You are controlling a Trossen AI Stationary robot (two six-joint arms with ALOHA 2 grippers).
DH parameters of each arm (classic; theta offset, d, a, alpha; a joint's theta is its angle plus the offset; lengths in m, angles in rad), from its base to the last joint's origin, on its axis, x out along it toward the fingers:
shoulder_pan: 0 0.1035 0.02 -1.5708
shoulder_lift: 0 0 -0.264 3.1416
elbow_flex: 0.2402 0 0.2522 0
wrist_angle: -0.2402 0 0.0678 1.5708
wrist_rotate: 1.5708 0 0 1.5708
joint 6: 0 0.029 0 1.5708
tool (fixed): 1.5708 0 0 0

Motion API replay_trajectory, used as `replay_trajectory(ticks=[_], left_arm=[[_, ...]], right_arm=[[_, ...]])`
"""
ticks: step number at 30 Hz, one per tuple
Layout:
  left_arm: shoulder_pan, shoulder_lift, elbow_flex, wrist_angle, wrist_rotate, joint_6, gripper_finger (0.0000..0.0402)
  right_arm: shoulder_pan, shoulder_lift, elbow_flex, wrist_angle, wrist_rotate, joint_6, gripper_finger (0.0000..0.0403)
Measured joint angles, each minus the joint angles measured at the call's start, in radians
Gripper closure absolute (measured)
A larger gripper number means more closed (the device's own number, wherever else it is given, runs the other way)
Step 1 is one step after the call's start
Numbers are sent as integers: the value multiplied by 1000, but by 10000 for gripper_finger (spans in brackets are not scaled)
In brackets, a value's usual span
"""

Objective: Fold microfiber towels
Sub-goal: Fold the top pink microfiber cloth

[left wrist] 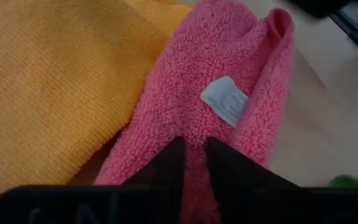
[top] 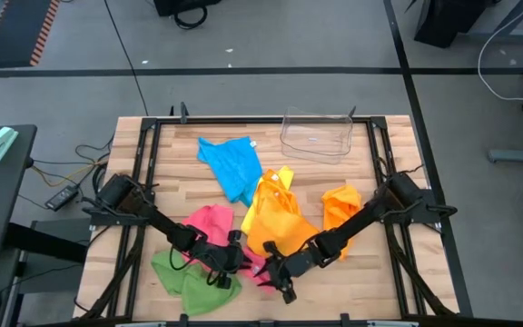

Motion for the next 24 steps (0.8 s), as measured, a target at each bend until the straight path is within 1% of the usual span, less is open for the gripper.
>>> replay_trajectory(ticks=[5,7,10,14,16,19,22,24], left_arm=[[0,0,0,-4,0,11,328],[0,0,0,-6,0,13,327],[0,0,-1,-6,0,13,324],[0,0,-1,-3,0,26,323],[0,0,-1,-3,0,26,326],[0,0,-2,-4,1,26,330],[0,0,-2,-3,0,26,332],[0,0,-2,-3,0,27,331]], right_arm=[[-43,97,0,17,-60,64,274],[-44,140,2,44,-62,91,274],[-44,160,5,48,-65,121,274],[-40,119,1,3,-66,113,274],[-33,79,-4,-24,-65,84,274],[-14,26,-1,-8,-58,27,274],[-8,30,-1,-16,-61,15,274],[-9,63,-2,-18,-72,39,274]])
